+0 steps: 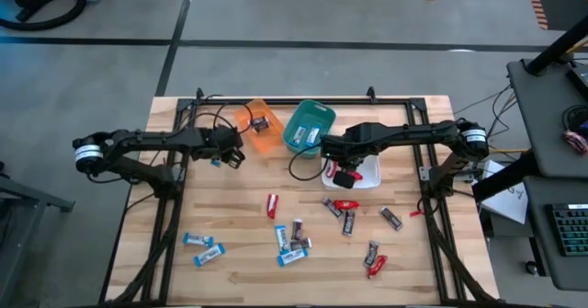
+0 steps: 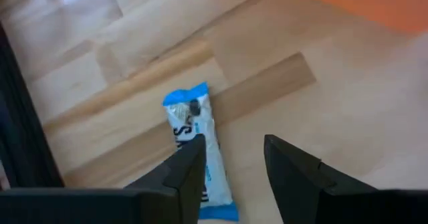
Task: Sort candy
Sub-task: Put the white chocolate bar into the green bin
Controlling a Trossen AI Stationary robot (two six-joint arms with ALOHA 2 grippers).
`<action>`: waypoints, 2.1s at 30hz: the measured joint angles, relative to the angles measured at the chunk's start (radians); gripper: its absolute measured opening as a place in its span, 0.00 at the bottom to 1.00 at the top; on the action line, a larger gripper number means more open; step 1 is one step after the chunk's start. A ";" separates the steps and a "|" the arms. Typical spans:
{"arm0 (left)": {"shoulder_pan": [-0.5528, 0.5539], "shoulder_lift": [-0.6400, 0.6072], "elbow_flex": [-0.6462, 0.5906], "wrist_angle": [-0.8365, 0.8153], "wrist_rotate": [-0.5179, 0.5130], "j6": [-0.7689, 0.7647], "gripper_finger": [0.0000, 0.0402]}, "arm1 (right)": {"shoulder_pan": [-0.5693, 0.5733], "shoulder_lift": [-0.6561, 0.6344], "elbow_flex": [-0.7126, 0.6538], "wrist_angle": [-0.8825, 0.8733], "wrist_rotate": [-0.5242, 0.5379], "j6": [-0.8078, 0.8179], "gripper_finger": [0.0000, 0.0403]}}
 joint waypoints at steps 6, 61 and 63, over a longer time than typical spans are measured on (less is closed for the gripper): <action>0.000 0.004 -0.029 -0.027 -0.040 -0.065 0.43 | 0.000 0.000 0.000 0.005 0.000 -0.008 0.02; -0.091 -0.208 -0.047 0.053 0.042 0.116 0.04 | 0.082 0.000 -0.001 0.192 -0.001 -0.180 0.02; -0.127 -0.267 -0.047 0.112 0.056 0.152 0.04 | 0.095 0.000 -0.005 0.278 -0.001 -0.228 0.02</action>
